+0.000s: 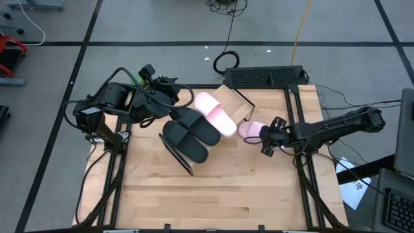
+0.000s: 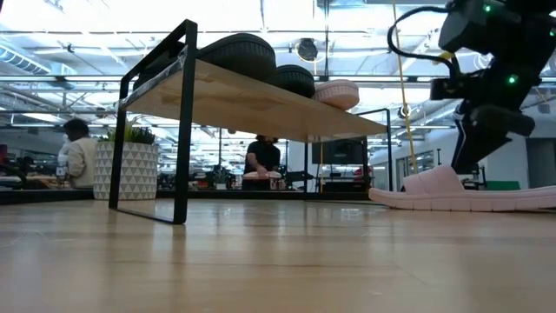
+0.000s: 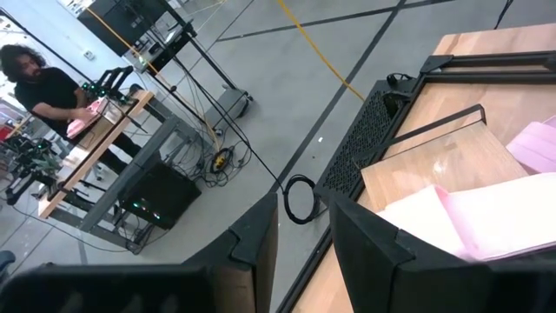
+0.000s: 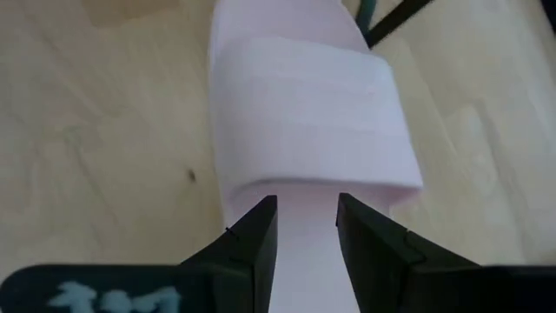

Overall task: Pick and place slides into the shelf
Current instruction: Put the pink slide on the shelf

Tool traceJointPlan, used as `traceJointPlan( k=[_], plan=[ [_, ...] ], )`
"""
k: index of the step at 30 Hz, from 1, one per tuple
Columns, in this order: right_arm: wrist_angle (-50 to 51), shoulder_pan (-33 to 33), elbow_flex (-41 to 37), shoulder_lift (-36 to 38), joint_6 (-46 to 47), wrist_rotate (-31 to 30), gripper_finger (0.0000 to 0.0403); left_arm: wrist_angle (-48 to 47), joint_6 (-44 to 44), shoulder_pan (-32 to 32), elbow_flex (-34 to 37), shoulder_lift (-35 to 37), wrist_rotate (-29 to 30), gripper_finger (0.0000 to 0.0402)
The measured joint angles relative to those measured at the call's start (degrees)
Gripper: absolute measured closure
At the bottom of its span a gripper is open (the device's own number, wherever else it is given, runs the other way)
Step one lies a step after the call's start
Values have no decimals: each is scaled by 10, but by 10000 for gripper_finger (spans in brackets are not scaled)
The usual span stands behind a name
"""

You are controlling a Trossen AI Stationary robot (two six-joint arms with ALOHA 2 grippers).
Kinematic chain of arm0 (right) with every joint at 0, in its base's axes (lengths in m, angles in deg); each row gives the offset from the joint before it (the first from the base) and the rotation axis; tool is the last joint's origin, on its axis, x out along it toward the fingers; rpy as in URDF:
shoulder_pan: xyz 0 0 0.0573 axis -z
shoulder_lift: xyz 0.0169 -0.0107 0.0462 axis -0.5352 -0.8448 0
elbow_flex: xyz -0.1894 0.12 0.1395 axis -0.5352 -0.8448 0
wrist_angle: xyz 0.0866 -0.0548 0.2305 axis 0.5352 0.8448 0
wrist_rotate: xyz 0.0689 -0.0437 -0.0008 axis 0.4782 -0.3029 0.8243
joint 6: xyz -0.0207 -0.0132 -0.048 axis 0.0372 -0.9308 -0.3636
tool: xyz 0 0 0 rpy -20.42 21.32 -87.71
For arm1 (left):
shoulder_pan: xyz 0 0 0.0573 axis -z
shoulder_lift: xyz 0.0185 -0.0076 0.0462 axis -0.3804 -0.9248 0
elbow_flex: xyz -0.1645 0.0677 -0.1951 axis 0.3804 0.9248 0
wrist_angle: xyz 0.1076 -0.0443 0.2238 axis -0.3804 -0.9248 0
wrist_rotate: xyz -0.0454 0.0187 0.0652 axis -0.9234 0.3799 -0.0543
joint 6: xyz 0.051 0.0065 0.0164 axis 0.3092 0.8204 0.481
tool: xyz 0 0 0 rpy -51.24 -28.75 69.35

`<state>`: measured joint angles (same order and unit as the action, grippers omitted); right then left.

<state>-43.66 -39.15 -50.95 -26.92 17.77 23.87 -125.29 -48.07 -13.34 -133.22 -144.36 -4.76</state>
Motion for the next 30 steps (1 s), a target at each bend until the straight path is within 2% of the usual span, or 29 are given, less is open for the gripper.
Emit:
traceJointPlan(
  k=[9, 20, 30],
  plan=[
    [2, 1, -2, 12, -2, -6, 293, 0, -2, 0, 0, 0, 0, 289],
    [0, 0, -2, 70, -8, 7, 293, 0, 0, 0, 0, 0, 0, 289],
    [-6, 1, -1, 58, -17, 7, 293, 2, 0, 0, 0, 0, 1, 289]
  ],
)
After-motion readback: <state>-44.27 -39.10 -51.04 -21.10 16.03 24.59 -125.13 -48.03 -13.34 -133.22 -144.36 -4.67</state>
